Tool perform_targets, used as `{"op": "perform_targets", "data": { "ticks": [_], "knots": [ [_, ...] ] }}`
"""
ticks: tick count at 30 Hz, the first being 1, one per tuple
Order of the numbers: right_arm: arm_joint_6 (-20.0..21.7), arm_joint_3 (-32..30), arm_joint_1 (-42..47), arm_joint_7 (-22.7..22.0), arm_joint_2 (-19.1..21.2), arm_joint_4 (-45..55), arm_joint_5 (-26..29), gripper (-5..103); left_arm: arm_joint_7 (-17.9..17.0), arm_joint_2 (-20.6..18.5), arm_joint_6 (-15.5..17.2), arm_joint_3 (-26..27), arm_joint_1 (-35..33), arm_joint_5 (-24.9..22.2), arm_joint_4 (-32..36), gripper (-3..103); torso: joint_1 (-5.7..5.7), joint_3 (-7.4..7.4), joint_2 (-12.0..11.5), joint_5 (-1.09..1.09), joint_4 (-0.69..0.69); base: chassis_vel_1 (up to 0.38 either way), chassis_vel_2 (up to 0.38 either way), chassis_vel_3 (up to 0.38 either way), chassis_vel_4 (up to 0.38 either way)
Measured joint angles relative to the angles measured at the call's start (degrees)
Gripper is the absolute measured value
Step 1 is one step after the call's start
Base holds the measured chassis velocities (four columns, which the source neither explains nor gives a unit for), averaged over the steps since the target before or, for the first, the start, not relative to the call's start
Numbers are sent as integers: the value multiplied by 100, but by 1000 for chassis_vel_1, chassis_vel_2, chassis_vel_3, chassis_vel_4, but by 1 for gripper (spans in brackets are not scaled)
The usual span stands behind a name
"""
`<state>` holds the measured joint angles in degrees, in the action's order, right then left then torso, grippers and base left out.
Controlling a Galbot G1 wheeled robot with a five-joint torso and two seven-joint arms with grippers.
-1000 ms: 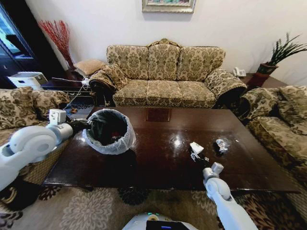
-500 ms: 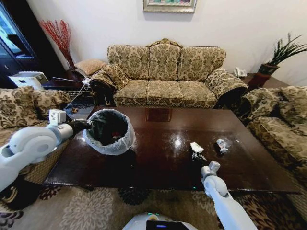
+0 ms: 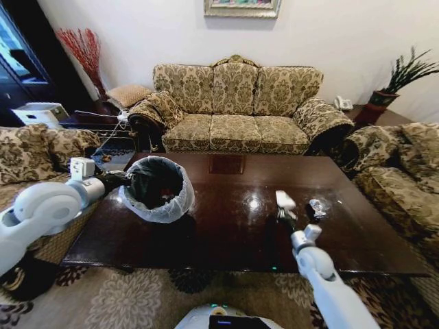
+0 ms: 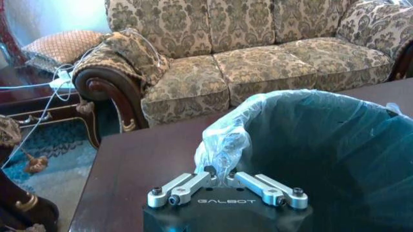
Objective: Move to the front of the table and place the trash on the table into the trash bin.
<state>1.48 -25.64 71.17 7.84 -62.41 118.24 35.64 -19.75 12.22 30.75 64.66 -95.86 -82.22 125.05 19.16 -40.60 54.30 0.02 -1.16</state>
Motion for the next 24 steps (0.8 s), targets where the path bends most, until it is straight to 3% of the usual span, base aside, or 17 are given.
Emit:
{"op": "perform_targets", "data": {
  "ticks": [3, 6, 7, 10, 13, 17, 23, 24],
  "knots": [
    [212, 757, -676, 473, 334, 1105, 340, 0, -25, -99, 2, -26, -2, -31, 56, 1, 0, 0, 0, 1, -2, 0, 0, 0, 0],
    [450, 1315, -1103, 635, 515, 1432, 634, 0, -46, -137, 9, -26, -1, -91, 116, 1, 0, 0, 0, -1, -1, 0, 0, 0, 0],
    [450, 1315, -1103, 635, 515, 1432, 634, 0, -46, -137, 9, -26, -1, -91, 116, 1, 0, 0, 0, -1, -1, 0, 0, 0, 0],
    [808, 2399, -1999, 775, 702, 1423, 851, 0, -104, -73, 29, -26, -20, -163, 278, 1, 0, 0, 0, -3, -1, 0, 0, 0, 0],
    [919, 2874, -2395, 859, 753, 1228, 781, 0, -128, -15, 39, -26, -29, -204, 380, 1, 1, 0, 0, -3, -1, 0, 0, 0, 0],
    [1028, 3471, -2969, 808, 721, 962, 688, 0, -152, 23, 43, -22, -27, -246, 484, 1, 1, -1, 0, -2, 0, 0, 0, 0, 0],
    [1729, 4002, -3648, 456, 493, 666, 563, -3, -171, 55, 42, -23, -10, -275, 604, 1, 2, -1, 0, -2, -1, 0, 0, 0, 0],
    [1822, 4050, -3700, 399, 476, 647, 557, 3, -173, 71, 43, -24, -10, -276, 618, 1, 2, -1, 0, -1, -1, 0, 0, 0, 0]
  ]
}}
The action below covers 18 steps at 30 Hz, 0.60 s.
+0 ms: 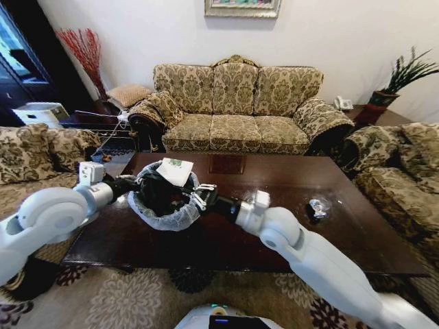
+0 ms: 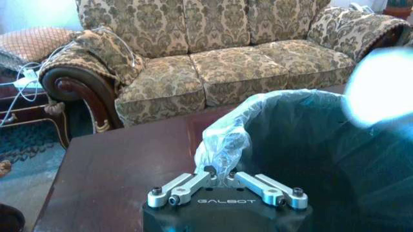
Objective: Move to the front of the table and place the trash on the table into the trash bin.
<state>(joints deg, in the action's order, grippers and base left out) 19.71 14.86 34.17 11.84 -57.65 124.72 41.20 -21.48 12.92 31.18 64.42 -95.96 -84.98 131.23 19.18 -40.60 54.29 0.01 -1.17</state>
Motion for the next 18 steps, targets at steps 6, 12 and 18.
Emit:
{"op": "perform_targets", "data": {
  "ticks": [6, 12, 18],
  "knots": [
    [82, 45, -32, -85, 9, 9, -12, 19, -3, 56, 0, 0, -2, -4, 14, 1, -1, 0, 0, 0, 0, 0, 0, 0, 0],
    [-405, -421, 463, -83, 240, 244, 18, 40, -2, 94, 0, 0, 24, -6, -43, 1, -1, 0, 0, -1, 0, 0, 0, 0, 0],
    [-1061, -1744, 2105, -1195, 262, 497, -373, 68, 2, 294, 0, 51, 24, 37, -175, 1, -2, 2, 1, -1, 0, 0, 0, 0, 0]
  ]
}}
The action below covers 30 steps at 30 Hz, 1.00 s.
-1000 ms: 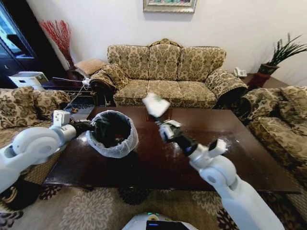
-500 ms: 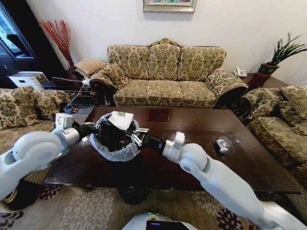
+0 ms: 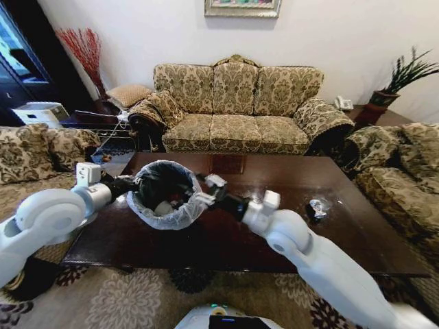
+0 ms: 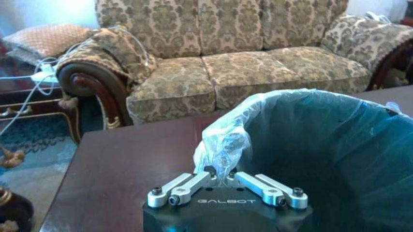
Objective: Move to the front of the table and place the trash on the table into the trash bin.
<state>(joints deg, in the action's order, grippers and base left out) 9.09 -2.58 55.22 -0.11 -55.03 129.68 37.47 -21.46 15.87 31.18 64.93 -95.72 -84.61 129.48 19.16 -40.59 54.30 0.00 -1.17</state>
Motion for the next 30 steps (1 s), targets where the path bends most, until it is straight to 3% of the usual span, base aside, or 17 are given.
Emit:
{"op": "perform_targets", "data": {
  "ticks": [1, 2, 4, 5, 7, 9, 10, 11, 19, 24, 30],
  "knots": [
    [0, 0, 0, 0, 0, 0, 0, 68, 0, 0, 0, 0, 0, 0, 0, 1, 0, 0, 0, 0, 0, 0, 0, 0, 0],
    [-51, -385, 489, -175, -120, -83, -202, 68, 0, 32, 0, 0, 9, 4, -3, 1, 0, 0, 0, 0, -1, 0, 0, 0, 0],
    [-191, -1155, 1551, -422, -434, -410, -348, 80, 4, 83, -1, 0, 18, 14, -3, 1, 0, 0, 0, -1, 1, 0, 0, 0, 0],
    [-191, -1155, 1551, -422, -434, -410, -348, 80, 4, 83, -1, 0, 18, 14, -3, 1, 0, 0, 0, -1, 1, 0, 0, 0, 0],
    [-416, -1876, 2287, -534, -715, -853, -353, 90, 7, 107, -3, 0, 18, 21, 8, 1, 0, 0, 0, -2, 2, 0, 0, 0, 0],
    [-516, -2192, 2486, -558, -829, -1066, -348, 90, 8, 113, -2, 0, 16, 22, 18, 1, 0, 0, 0, -1, 2, 0, 0, 0, 0],
    [-570, -2436, 2592, -584, -914, -1264, -314, 98, 9, 117, -2, 1, 12, 23, 22, 1, -1, 0, 1, 1, 3, 0, 0, 0, 0],
    [-607, -2744, 2641, -699, -1025, -1628, -230, 100, 10, 120, -4, 2, 9, 23, 33, 1, -1, 0, 1, 1, 2, 0, 0, 0, 0],
    [-882, -3140, 2015, -1237, -1090, -3178, -169, 100, -6, 121, -9, 29, -31, 23, 172, 1, 1, -1, 1, 4, -1, -89, -88, 99, 93],
    [-1020, -3087, 1737, -1364, -1136, -3643, -302, 100, -7, 127, -9, 63, -42, 12, 194, 1, 2, -1, 0, -10, 0, -166, -150, 145, 146],
    [-1147, -3008, 1426, -1453, -1168, -4219, -478, 100, -9, 168, -10, 62, -55, 5, 200, 1, 1, -1, 0, 1, 2, -53, -63, 23, 23]
  ]
}}
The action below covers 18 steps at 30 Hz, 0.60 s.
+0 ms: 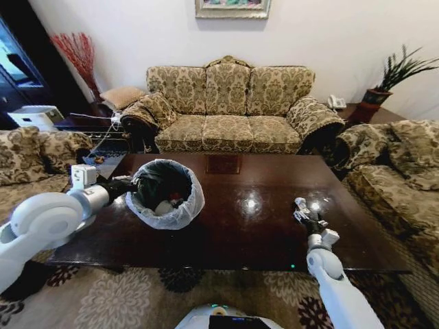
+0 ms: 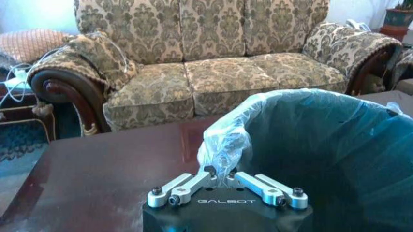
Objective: Move to the front of the table and place the trash on the table into the trash bin.
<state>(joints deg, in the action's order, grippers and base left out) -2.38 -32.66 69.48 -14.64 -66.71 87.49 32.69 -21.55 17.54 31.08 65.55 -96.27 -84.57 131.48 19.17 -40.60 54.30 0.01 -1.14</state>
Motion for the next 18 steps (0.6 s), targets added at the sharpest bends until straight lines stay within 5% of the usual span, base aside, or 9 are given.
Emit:
{"op": "perform_targets", "data": {
  "ticks": [8, 18],
  "knots": [
    [-46, 120, -325, 179, 91, -637, 174, 103, 4, 15, -80, -63, 12, 24, -79, 1, 0, 0, 0, 3, -6, 21, 35, -9, -6],
    [56, 174, -511, 293, 107, -878, 309, 78, 43, -14, -117, -79, 26, 30, -129, 1, 0, 0, -1, -1, -2, 0, 0, 0, 0]
  ]
}}
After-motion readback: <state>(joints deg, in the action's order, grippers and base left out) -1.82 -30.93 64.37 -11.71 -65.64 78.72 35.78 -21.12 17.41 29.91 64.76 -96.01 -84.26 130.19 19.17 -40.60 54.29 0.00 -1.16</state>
